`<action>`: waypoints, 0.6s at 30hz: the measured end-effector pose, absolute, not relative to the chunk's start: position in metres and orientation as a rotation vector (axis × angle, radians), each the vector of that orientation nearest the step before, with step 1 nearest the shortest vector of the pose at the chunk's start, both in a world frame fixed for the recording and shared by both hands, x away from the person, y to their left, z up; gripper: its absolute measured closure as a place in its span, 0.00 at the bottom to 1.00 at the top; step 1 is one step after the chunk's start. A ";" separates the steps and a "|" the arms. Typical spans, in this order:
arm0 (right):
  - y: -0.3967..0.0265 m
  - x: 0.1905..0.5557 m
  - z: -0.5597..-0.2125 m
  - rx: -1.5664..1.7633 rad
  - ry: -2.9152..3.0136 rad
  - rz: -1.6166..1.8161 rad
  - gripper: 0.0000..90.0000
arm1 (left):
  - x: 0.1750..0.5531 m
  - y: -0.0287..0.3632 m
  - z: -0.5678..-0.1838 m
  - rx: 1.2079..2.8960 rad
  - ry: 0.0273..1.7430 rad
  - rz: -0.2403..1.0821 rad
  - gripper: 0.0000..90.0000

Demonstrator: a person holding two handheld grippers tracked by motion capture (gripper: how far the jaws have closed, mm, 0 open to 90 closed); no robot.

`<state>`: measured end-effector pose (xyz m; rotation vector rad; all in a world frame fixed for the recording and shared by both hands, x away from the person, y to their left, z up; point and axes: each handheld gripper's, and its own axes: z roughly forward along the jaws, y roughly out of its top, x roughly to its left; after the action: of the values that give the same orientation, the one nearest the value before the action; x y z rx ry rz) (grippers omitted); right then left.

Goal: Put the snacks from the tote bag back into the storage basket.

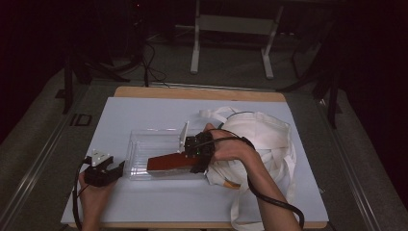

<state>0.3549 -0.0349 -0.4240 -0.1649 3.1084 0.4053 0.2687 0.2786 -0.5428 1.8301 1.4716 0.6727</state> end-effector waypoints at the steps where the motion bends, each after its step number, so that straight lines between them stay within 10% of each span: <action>1: -0.035 0.355 -0.424 -0.162 3.108 0.405 0.33 | 0.269 0.279 -0.543 1.831 1.471 0.672 0.49; 18: -0.032 0.351 -0.421 -0.179 3.101 0.448 0.35 | 0.269 0.279 -0.543 1.833 1.471 0.671 0.48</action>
<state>0.3511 -0.0316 -0.4213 -0.1794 3.1010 0.4477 0.2689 0.2786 -0.5428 1.8326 1.4712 0.6709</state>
